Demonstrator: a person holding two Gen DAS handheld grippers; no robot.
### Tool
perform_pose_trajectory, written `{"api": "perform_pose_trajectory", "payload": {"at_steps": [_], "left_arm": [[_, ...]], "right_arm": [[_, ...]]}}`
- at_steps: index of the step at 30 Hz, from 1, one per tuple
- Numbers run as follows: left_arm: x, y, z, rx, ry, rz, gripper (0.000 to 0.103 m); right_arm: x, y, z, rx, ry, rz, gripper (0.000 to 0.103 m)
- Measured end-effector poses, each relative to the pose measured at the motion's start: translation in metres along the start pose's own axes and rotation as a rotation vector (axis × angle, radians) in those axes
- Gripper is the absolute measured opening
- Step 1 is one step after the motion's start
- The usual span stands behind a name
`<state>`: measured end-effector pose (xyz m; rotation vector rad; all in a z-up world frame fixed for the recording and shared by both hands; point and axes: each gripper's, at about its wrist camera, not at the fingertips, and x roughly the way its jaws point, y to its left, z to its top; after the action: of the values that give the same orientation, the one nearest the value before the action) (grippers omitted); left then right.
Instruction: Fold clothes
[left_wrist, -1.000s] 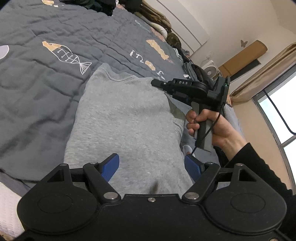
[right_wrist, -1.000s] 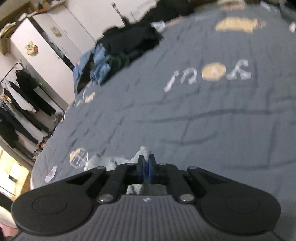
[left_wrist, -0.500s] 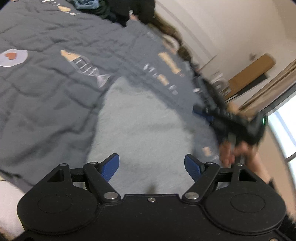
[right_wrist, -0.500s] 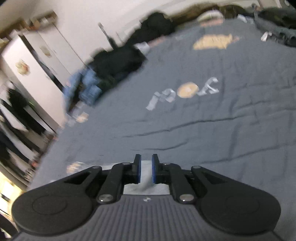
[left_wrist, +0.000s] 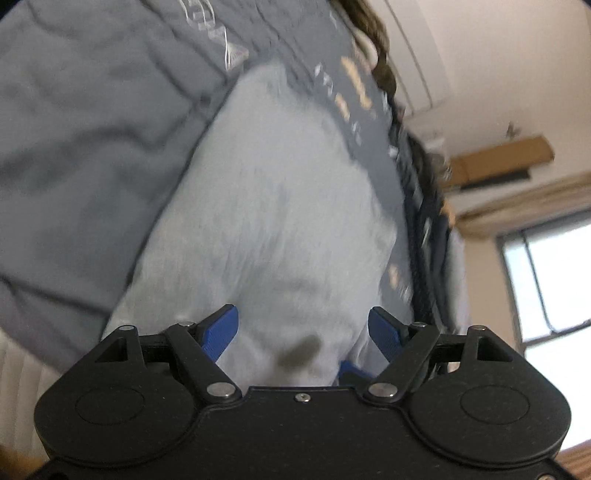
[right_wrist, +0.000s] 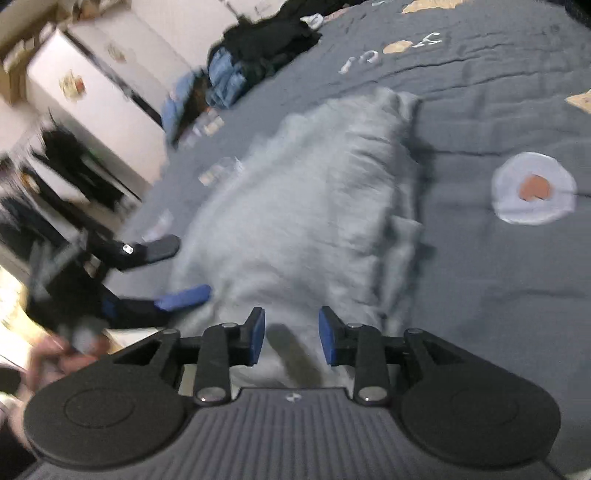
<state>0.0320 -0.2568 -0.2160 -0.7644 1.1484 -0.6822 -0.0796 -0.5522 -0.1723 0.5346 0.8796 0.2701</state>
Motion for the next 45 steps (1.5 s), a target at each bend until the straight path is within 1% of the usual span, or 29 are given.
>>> {"api": "perform_pose_trajectory", "payload": {"at_steps": [1, 4, 6, 7, 8, 10, 11, 12, 14, 15, 16, 19, 22, 24, 26, 27, 29, 32, 33, 34, 35, 36, 37, 39, 40, 41, 42, 45], "left_arm": [[0.0, -0.002, -0.004, 0.019, 0.012, 0.015, 0.077], [-0.002, -0.003, -0.011, 0.033, 0.033, 0.033, 0.077], [-0.003, -0.004, -0.013, 0.029, 0.043, 0.032, 0.077], [-0.007, -0.006, -0.012, 0.035, 0.036, 0.022, 0.077], [-0.012, -0.007, -0.012, 0.044, 0.016, 0.0, 0.077], [-0.022, -0.016, -0.003, 0.063, -0.028, -0.097, 0.077], [-0.028, -0.02, 0.002, 0.073, -0.05, -0.145, 0.081], [-0.032, -0.024, 0.007, 0.086, -0.074, -0.185, 0.088], [-0.035, -0.032, 0.023, 0.094, -0.112, -0.238, 0.091], [-0.033, -0.035, 0.031, 0.091, -0.116, -0.254, 0.091], [-0.03, -0.036, 0.039, 0.089, -0.112, -0.26, 0.091], [-0.011, -0.043, 0.053, 0.116, -0.061, -0.236, 0.091], [0.011, -0.039, 0.058, 0.124, -0.004, -0.213, 0.091], [0.022, -0.031, 0.061, 0.107, 0.017, -0.184, 0.091], [0.03, -0.018, 0.063, 0.087, 0.01, -0.146, 0.09], [0.032, -0.01, 0.064, 0.064, -0.005, -0.147, 0.09], [0.029, 0.002, 0.067, 0.022, -0.045, -0.176, 0.09], [0.019, 0.003, 0.067, -0.017, -0.087, -0.229, 0.09], [0.014, -0.003, 0.068, -0.015, -0.107, -0.252, 0.091], [0.007, -0.008, 0.069, -0.007, -0.135, -0.279, 0.092], [0.001, -0.014, 0.072, 0.009, -0.149, -0.283, 0.094], [-0.005, -0.019, 0.074, 0.024, -0.163, -0.286, 0.095], [-0.01, -0.025, 0.075, 0.052, -0.181, -0.271, 0.095], [-0.016, -0.026, 0.078, 0.071, -0.204, -0.229, 0.096], [-0.019, -0.026, 0.08, 0.08, -0.216, -0.208, 0.096], [-0.022, -0.027, 0.081, 0.09, -0.228, -0.187, 0.096], [-0.023, -0.024, 0.083, 0.073, -0.234, -0.18, 0.096], [-0.023, -0.018, 0.087, 0.033, -0.235, -0.16, 0.096]], "right_arm": [[-0.002, -0.003, -0.003, -0.013, 0.012, -0.012, 0.031], [-0.006, -0.013, -0.007, -0.026, 0.041, -0.048, 0.031], [-0.006, -0.016, -0.007, -0.039, 0.064, -0.077, 0.031], [-0.007, -0.014, -0.011, -0.057, 0.077, -0.088, 0.031], [-0.008, -0.012, -0.015, -0.066, 0.083, -0.092, 0.031], [-0.011, -0.01, -0.021, -0.078, 0.091, -0.097, 0.031], [-0.013, -0.009, -0.024, -0.082, 0.093, -0.099, 0.031], [-0.014, -0.009, -0.025, -0.088, 0.095, -0.104, 0.031], [-0.013, -0.008, -0.028, -0.096, 0.099, -0.111, 0.031], [-0.012, -0.008, -0.032, -0.098, 0.1, -0.113, 0.031], [-0.01, -0.007, -0.035, -0.101, 0.102, -0.115, 0.031], [-0.011, -0.01, -0.036, -0.093, 0.105, -0.109, 0.031], [-0.009, -0.014, -0.039, -0.082, 0.117, -0.108, 0.032], [-0.007, -0.016, -0.041, -0.087, 0.121, -0.106, 0.033], [-0.009, -0.016, -0.042, -0.09, 0.119, -0.096, 0.033], [-0.01, -0.017, -0.042, -0.087, 0.122, -0.088, 0.033], [-0.014, -0.019, -0.041, -0.074, 0.132, -0.072, 0.034], [-0.026, -0.02, -0.039, -0.065, 0.157, -0.052, 0.034], [-0.032, -0.02, -0.036, -0.056, 0.153, -0.039, 0.034], [-0.041, -0.021, -0.033, -0.036, 0.128, -0.017, 0.034], [-0.049, -0.021, -0.028, -0.005, 0.091, 0.004, 0.034], [-0.057, -0.022, -0.023, 0.025, 0.054, 0.026, 0.037], [-0.062, -0.019, -0.014, 0.045, 0.008, 0.053, 0.04], [-0.073, -0.013, 0.005, 0.082, -0.085, 0.107, 0.05], [-0.074, -0.009, 0.018, 0.096, -0.129, 0.143, 0.052], [-0.07, -0.004, 0.031, 0.097, -0.155, 0.175, 0.056], [-0.066, 0.0, 0.045, 0.098, -0.179, 0.206, 0.061], [-0.028, 0.016, 0.092, 0.054, -0.162, 0.225, 0.063]]}}
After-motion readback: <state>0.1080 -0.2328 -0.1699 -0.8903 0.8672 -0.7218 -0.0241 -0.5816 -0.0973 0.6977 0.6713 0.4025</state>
